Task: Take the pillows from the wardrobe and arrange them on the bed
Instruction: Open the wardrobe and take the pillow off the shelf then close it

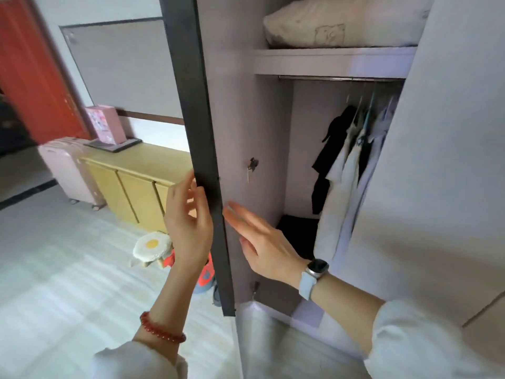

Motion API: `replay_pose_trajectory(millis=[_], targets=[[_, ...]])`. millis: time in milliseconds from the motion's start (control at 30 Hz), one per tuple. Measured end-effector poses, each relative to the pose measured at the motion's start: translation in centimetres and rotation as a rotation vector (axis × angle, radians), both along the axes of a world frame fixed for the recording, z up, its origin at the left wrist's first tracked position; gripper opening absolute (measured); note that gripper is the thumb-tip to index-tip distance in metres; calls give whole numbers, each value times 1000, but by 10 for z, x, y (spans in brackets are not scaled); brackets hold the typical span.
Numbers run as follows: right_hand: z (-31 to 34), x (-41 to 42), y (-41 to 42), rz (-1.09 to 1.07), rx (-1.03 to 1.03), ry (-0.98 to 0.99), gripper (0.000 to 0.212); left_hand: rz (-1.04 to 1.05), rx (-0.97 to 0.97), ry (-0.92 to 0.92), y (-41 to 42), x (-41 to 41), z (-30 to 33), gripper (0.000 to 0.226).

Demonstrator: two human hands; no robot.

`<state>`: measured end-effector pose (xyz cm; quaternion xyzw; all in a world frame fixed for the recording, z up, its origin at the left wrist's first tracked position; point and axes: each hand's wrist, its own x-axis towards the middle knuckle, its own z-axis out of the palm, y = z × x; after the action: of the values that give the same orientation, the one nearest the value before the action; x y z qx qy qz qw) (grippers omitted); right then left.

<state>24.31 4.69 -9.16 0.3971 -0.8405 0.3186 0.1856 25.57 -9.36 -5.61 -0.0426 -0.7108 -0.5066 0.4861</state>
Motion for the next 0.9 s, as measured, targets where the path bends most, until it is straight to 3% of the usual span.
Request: replay_pose_trajectory(millis=[133,233,400,533,700,900], targets=[[3,-15,-52,34,208,-20,69,114,-3,-51,-50,0,2,41],[1,-29,-80,46,252,-21,65,174,-29,-120,-82,-6,7,44],[4,-46,-91,33,161,-72,51,235,-71,-214,-101,-13,10,51],[10,-57,-58,-70,61,-44,38,337,-295,-146,-64,-7,-17,47],[17,-69,30,-270,69,-78,30,225,-415,-199,2,-36,-27,40],[51,-85,149,-563,112,-28,32,-162,-439,-165,101,-109,14,41]])
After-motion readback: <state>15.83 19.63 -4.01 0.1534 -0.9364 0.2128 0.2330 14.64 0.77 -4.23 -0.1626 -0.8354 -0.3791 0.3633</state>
